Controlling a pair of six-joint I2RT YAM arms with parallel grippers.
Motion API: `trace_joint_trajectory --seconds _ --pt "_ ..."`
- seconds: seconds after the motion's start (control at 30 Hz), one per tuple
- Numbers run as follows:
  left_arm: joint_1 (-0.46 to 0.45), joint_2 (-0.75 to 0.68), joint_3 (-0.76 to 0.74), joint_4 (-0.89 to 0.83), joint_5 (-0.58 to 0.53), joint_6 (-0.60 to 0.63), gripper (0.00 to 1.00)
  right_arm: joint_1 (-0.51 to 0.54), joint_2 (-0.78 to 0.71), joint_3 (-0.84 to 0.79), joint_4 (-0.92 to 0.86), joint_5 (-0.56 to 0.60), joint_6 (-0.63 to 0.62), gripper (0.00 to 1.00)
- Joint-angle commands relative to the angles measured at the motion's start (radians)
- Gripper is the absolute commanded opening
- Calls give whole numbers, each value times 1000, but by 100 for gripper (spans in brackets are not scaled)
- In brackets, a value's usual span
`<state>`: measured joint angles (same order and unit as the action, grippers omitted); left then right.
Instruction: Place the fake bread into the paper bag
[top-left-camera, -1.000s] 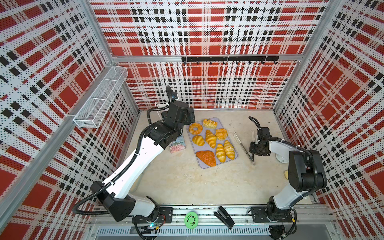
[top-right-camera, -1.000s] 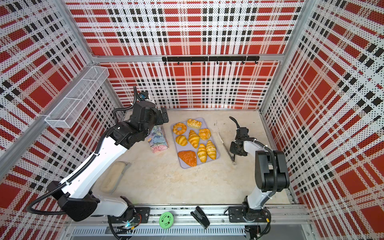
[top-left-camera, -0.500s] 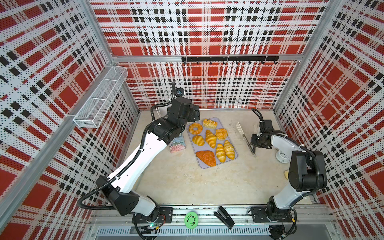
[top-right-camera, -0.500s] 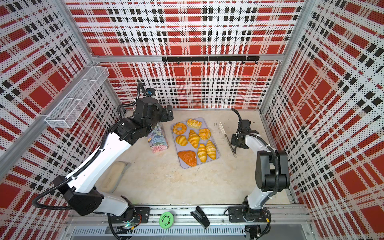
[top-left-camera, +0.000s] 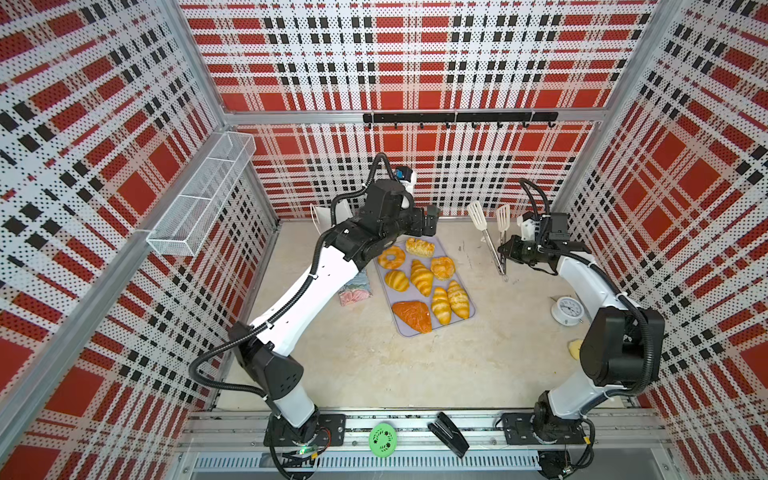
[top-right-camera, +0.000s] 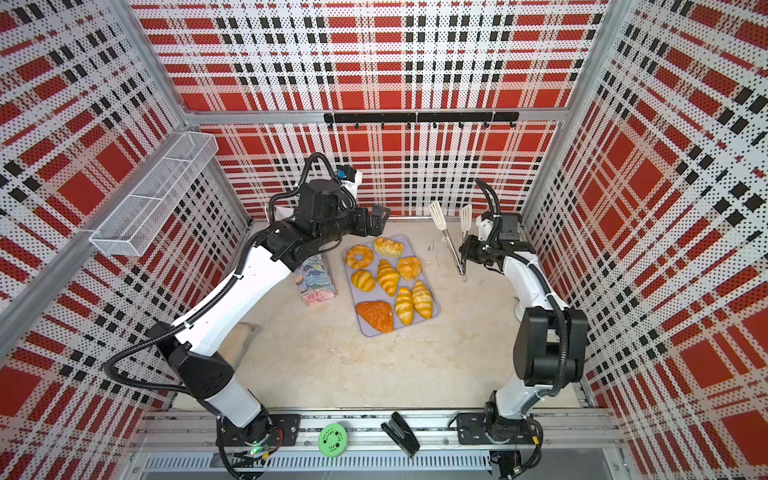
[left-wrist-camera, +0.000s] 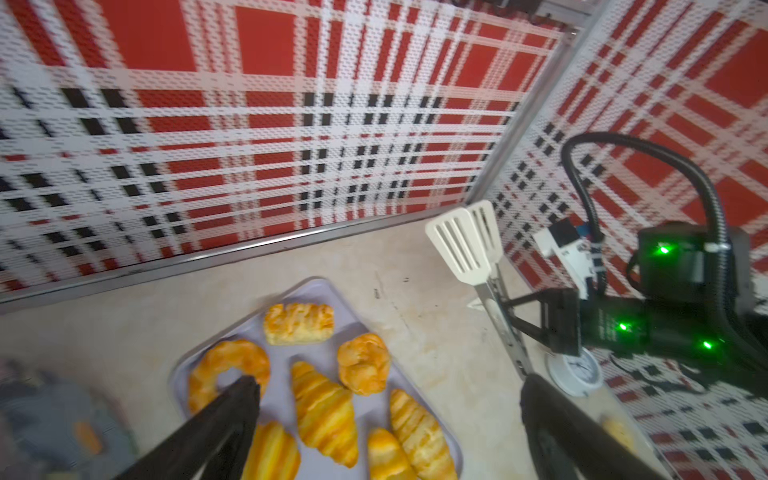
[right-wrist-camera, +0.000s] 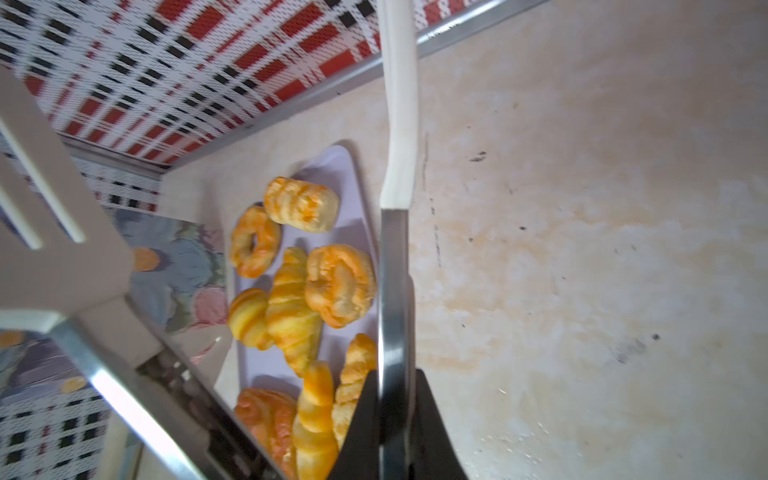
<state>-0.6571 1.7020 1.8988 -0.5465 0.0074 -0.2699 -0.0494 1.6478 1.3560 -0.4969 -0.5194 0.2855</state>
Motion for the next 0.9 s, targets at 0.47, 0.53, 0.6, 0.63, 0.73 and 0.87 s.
trace_joint_trajectory --seconds 0.47,0.53,0.6,0.63,0.73,0.87 --pt "19 270 178 230 498 -112 96 3 68 63 241 -598 154 0" --pt "25 281 181 242 530 -121 93 7 72 65 237 -633 154 0" --pt "30 293 185 248 551 -130 90 15 79 66 227 -661 155 0" --pt "31 301 189 249 562 -136 89 20 82 70 222 -673 153 0" --pt "40 326 206 254 604 -162 81 41 90 74 203 -693 147 0" --pt "40 336 207 284 630 -172 72 58 108 89 142 -690 121 0"
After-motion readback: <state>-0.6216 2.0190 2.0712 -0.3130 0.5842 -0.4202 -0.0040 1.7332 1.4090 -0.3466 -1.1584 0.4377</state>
